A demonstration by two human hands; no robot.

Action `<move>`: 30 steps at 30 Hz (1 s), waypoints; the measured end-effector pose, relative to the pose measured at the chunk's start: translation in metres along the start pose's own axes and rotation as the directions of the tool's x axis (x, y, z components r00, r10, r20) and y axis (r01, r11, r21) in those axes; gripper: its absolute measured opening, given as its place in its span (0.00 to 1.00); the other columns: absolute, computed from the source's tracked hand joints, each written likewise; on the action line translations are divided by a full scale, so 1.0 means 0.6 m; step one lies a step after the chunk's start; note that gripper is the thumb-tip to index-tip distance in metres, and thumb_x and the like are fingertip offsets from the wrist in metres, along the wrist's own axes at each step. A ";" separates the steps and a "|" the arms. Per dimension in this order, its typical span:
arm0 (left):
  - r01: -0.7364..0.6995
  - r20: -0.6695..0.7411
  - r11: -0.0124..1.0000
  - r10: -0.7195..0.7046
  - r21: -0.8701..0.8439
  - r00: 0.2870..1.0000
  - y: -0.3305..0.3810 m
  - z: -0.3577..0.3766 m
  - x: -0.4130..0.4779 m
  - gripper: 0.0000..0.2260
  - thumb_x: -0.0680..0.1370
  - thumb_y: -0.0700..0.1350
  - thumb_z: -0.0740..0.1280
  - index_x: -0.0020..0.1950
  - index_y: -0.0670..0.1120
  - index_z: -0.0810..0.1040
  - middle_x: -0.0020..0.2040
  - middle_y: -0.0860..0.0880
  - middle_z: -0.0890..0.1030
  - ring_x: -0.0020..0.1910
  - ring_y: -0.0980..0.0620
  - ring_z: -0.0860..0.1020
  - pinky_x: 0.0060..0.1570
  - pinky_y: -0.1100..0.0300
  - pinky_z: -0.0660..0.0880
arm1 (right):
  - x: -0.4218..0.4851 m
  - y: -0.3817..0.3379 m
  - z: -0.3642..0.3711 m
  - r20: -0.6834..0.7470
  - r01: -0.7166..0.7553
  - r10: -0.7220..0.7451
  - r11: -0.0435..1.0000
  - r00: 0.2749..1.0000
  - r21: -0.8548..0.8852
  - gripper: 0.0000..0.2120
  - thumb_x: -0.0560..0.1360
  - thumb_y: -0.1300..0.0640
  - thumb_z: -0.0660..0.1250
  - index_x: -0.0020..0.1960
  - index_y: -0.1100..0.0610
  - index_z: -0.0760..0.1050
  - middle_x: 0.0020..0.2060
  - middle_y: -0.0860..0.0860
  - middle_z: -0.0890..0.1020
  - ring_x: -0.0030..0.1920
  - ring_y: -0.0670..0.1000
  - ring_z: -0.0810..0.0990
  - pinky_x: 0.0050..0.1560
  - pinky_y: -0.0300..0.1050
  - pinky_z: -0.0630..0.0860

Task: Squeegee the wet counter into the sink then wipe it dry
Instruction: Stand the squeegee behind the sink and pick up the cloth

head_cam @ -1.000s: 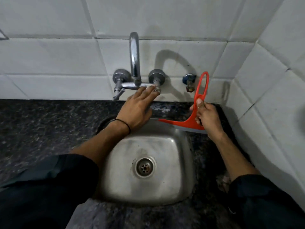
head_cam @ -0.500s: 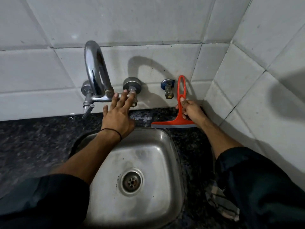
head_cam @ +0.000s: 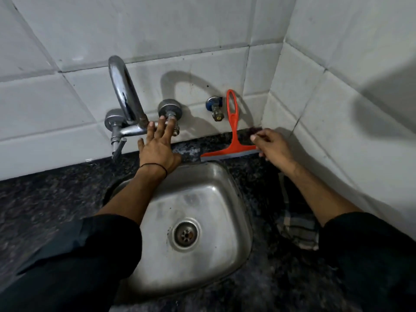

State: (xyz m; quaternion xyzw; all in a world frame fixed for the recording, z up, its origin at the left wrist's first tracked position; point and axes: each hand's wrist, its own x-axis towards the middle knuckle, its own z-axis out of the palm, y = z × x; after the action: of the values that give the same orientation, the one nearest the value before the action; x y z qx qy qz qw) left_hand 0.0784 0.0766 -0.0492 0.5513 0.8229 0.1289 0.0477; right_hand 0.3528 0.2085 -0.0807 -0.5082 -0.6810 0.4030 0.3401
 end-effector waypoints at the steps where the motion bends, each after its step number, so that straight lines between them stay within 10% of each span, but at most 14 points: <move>1: 0.004 0.000 1.000 -0.004 -0.012 1.000 0.001 0.001 -0.001 0.42 0.75 0.47 0.69 0.80 0.57 0.44 0.81 0.53 0.44 0.80 0.46 0.43 0.74 0.35 0.48 | -0.025 0.009 -0.009 -0.021 0.019 -0.020 0.999 1.000 -0.038 0.03 0.77 0.55 0.68 0.45 0.53 0.76 0.32 0.48 0.77 0.26 0.41 0.75 0.30 0.39 0.73; 9: -0.039 -0.207 0.982 -0.001 -0.187 0.978 0.102 0.046 -0.073 0.33 0.77 0.49 0.65 0.80 0.53 0.55 0.82 0.49 0.48 0.80 0.46 0.46 0.72 0.32 0.46 | -0.217 0.087 -0.058 -0.076 -0.007 -0.031 0.895 0.997 -0.446 0.18 0.76 0.58 0.68 0.64 0.60 0.77 0.60 0.57 0.78 0.60 0.58 0.77 0.64 0.50 0.73; 15: -0.292 0.131 0.940 0.317 -0.176 0.939 0.217 0.168 -0.243 0.24 0.81 0.54 0.58 0.77 0.51 0.63 0.81 0.52 0.55 0.80 0.52 0.46 0.74 0.38 0.44 | -0.256 0.137 -0.048 0.083 0.046 0.019 0.701 0.996 -0.711 0.33 0.78 0.42 0.61 0.79 0.52 0.57 0.78 0.54 0.60 0.78 0.59 0.56 0.75 0.56 0.56; 21: -0.342 0.424 0.937 0.336 -0.064 0.841 0.209 0.236 -0.301 0.31 0.81 0.63 0.49 0.81 0.54 0.44 0.81 0.57 0.43 0.79 0.54 0.41 0.73 0.38 0.37 | -0.261 0.173 -0.039 0.099 0.014 0.090 0.665 0.991 -0.747 0.37 0.74 0.31 0.39 0.80 0.43 0.49 0.80 0.46 0.49 0.80 0.54 0.46 0.76 0.56 0.46; 30: -0.352 0.452 0.936 0.314 -0.001 0.835 0.211 0.236 -0.307 0.31 0.82 0.63 0.45 0.80 0.54 0.37 0.80 0.57 0.37 0.79 0.54 0.38 0.74 0.42 0.35 | -0.252 0.171 -0.016 -0.150 -0.079 -0.052 0.655 0.987 -0.751 0.20 0.79 0.52 0.61 0.70 0.48 0.72 0.71 0.49 0.70 0.65 0.61 0.67 0.57 0.57 0.66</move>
State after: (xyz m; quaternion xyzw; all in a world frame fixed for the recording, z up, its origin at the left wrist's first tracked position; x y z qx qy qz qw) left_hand 0.2944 -0.0247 -0.1638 0.7022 0.6859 -0.0282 0.1888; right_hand 0.4419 0.0807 -0.1762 -0.6387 -0.7537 0.0449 0.1482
